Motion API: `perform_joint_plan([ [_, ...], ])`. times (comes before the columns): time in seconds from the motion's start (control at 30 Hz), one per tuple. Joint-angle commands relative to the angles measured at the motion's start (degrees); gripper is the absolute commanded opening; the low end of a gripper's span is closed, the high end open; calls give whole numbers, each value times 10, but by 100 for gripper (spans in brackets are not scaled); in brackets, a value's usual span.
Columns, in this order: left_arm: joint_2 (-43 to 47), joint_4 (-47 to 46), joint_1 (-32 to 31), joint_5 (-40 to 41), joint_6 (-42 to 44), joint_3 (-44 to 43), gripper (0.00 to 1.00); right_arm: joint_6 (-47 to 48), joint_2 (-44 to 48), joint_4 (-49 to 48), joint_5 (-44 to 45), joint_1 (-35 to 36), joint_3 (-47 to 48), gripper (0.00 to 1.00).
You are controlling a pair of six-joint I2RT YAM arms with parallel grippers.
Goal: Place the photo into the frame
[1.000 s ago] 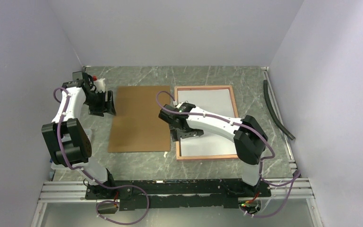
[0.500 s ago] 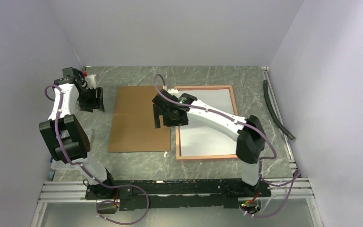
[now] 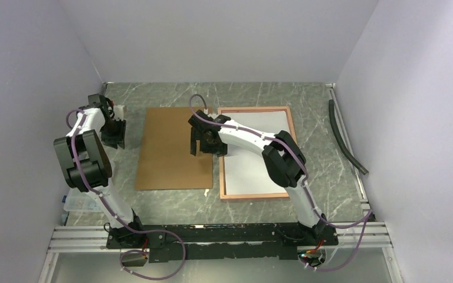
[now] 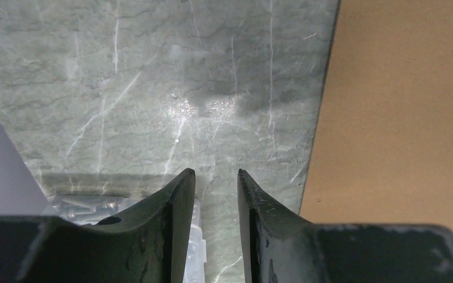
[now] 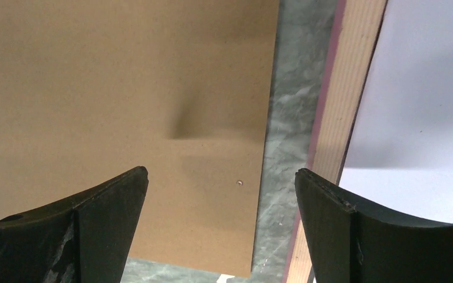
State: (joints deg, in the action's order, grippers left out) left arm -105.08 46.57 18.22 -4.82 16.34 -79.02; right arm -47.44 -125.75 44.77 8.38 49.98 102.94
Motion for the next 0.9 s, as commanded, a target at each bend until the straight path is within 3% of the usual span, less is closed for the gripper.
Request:
perform_joint_plan([
  [0.0, -18, -26, -5, 1, -4, 14, 37, -19, 4, -45, -8, -10, -1, 100],
  [0.53, -77, -50, -39, -14, -36, 40, 31, -36, -61, -80, -65, -25, 20, 100],
  [0.87, -118, -26, -73, -81, -64, 39, 29, -72, -45, -125, -119, -36, 7, 100],
])
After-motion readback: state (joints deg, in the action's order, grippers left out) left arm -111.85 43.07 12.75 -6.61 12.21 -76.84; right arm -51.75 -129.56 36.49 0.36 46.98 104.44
